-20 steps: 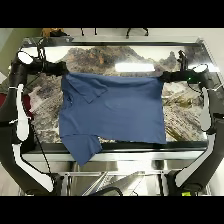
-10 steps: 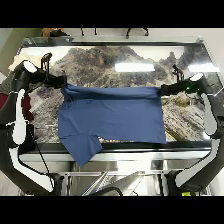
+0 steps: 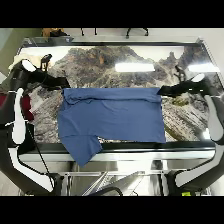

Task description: Fold the shirts.

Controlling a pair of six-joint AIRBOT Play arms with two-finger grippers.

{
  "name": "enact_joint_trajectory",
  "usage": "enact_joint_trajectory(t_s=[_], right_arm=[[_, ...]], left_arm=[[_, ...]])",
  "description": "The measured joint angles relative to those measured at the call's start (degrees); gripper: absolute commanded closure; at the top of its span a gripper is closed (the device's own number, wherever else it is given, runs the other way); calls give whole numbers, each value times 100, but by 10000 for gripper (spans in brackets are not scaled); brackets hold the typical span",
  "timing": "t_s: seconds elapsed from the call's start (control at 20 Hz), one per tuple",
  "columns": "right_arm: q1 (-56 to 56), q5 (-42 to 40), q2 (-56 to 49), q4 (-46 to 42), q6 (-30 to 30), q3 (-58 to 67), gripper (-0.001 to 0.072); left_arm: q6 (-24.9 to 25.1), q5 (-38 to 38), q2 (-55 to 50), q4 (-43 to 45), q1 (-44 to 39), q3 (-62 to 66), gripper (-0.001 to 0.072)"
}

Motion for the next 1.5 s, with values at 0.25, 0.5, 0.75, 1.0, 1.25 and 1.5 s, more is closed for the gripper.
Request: enact_joint_trajectory(t_s=[0.25, 0.5, 0.75, 1.0, 1.25, 1.5], right_arm=[[-935, 957, 1080, -310, 352, -1117, 147], [-1539, 1268, 1908, -372, 415, -3209, 147], [-1360, 1132, 2072, -160, 319, -4317, 149], [-745, 931, 2061, 55, 103, -4577, 284], [-387, 813, 2059, 162, 17, -4625, 285], [-315, 804, 2057, 199, -17, -4636, 284]], left_arm=[[-511, -1266, 710, -7, 407, -767, 177], [-540, -1169, 2472, -24, 555, -3683, 177], [-509, -702, 3926, -28, 581, -5956, 177], [-496, -387, 4953, -28, 586, -7254, 177], [-564, 55, 5337, -199, 577, -7864, 178], [-592, 544, 4710, -522, 380, -7991, 178]])
